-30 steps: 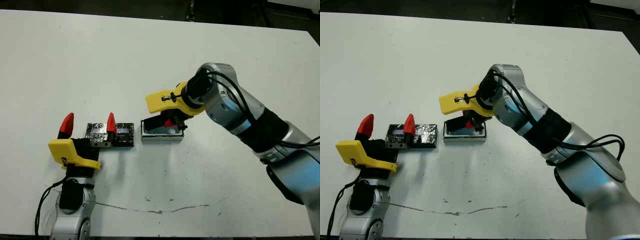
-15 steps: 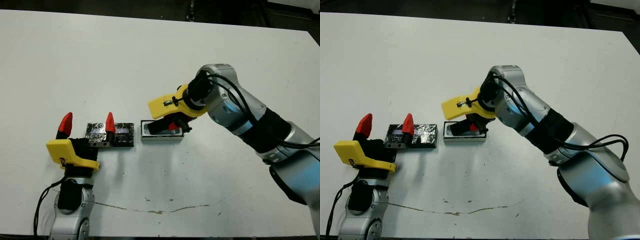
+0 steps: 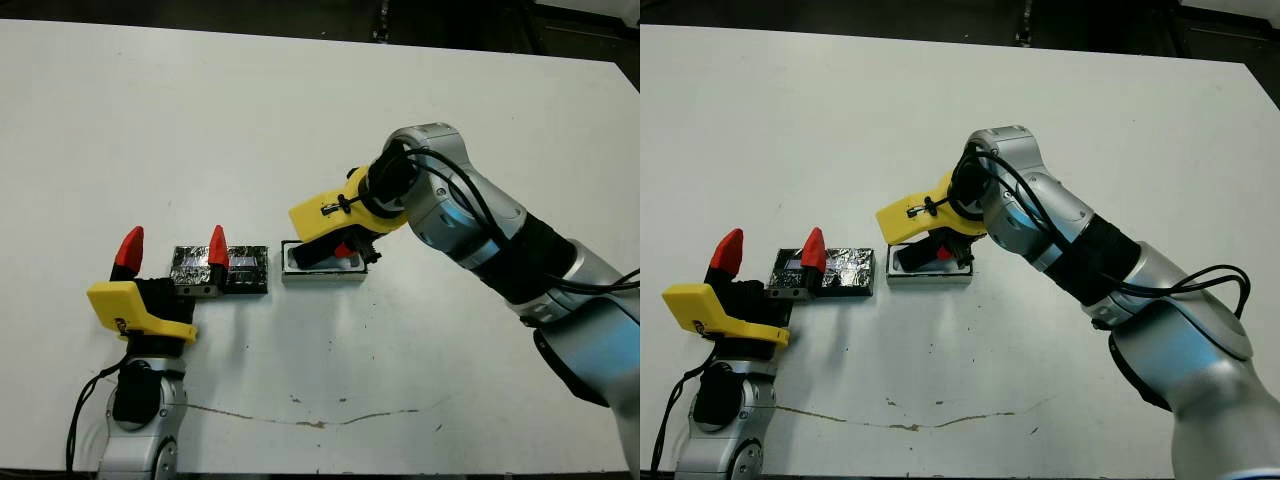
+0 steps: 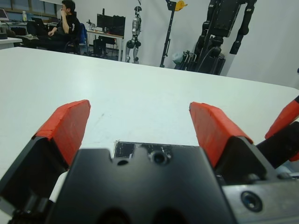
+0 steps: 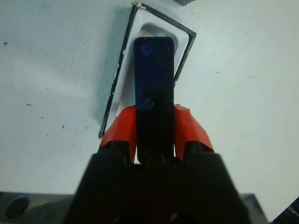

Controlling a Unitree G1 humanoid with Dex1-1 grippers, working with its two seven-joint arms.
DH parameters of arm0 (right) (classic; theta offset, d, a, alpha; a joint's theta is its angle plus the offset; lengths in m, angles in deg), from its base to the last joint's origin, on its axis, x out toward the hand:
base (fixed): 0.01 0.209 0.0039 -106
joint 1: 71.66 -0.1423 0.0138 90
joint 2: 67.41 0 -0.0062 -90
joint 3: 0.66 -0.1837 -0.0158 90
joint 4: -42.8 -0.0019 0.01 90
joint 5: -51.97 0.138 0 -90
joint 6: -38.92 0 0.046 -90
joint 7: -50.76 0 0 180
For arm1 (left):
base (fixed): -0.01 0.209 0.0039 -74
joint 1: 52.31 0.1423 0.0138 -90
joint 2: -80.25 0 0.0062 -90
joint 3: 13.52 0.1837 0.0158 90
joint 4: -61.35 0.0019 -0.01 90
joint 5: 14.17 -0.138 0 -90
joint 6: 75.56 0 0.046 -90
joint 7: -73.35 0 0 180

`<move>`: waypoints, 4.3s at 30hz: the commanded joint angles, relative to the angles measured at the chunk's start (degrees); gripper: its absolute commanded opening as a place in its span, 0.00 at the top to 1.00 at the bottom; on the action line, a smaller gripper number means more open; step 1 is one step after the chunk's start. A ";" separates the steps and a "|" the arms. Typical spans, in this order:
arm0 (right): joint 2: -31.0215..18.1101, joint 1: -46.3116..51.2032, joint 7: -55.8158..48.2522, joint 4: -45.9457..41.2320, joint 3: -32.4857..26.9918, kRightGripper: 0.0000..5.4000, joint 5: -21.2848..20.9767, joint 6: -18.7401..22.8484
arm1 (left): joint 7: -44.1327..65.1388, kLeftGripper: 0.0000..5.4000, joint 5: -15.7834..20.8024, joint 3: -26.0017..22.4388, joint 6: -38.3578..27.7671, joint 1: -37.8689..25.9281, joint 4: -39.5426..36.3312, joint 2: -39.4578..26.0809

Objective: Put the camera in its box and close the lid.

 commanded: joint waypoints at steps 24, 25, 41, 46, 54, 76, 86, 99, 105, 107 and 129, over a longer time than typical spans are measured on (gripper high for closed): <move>4.29 0.35 -2.91 1.03 2.83 0.66 2.07 6.87 | 0.23 0.00 0.84 -0.13 -1.51 2.30 0.03 -0.01; 4.17 -0.34 -3.88 1.71 3.35 0.63 2.25 5.69 | 0.18 0.00 0.83 -0.13 -1.41 2.36 -0.07 0.02; 3.36 -3.68 -5.29 7.91 -1.42 0.21 6.32 -7.59 | 0.33 0.00 0.25 -0.03 -1.63 2.26 0.29 -0.08; 2.83 -5.74 -5.98 8.43 -4.09 0.07 7.48 -5.27 | 0.27 0.00 0.37 -0.04 -1.38 2.39 0.21 0.03; -2.65 -9.59 -2.65 2.29 -14.69 0.00 10.67 -3.91 | 1.06 0.00 1.03 -0.27 -2.33 2.25 1.06 -0.16; 7.64 58.82 41.39 -32.89 -55.78 0.22 32.90 0.34 | 5.85 0.00 1.18 -2.27 -1.09 0.00 -4.07 -7.10; 13.56 72.44 51.26 -29.82 -55.06 0.50 37.85 -16.45 | 10.58 0.00 3.55 -4.19 0.84 -2.02 -5.13 -12.27; 15.96 74.40 59.07 -25.08 -54.70 0.88 41.30 -25.80 | 36.73 0.00 14.08 -11.54 7.55 -13.06 2.14 -36.75; 15.34 74.12 60.09 -24.53 -53.98 1.00 42.28 -25.82 | 58.53 0.00 14.85 -7.41 8.40 -29.89 18.63 -49.82; 15.27 74.18 60.55 -24.67 -53.81 1.00 42.16 -25.76 | 62.70 0.00 14.58 -5.87 8.42 -33.12 21.75 -51.20; 13.43 74.40 63.37 -24.79 -52.88 1.00 40.81 -25.63 | 90.73 0.00 19.56 13.67 10.26 -51.82 47.49 -45.48</move>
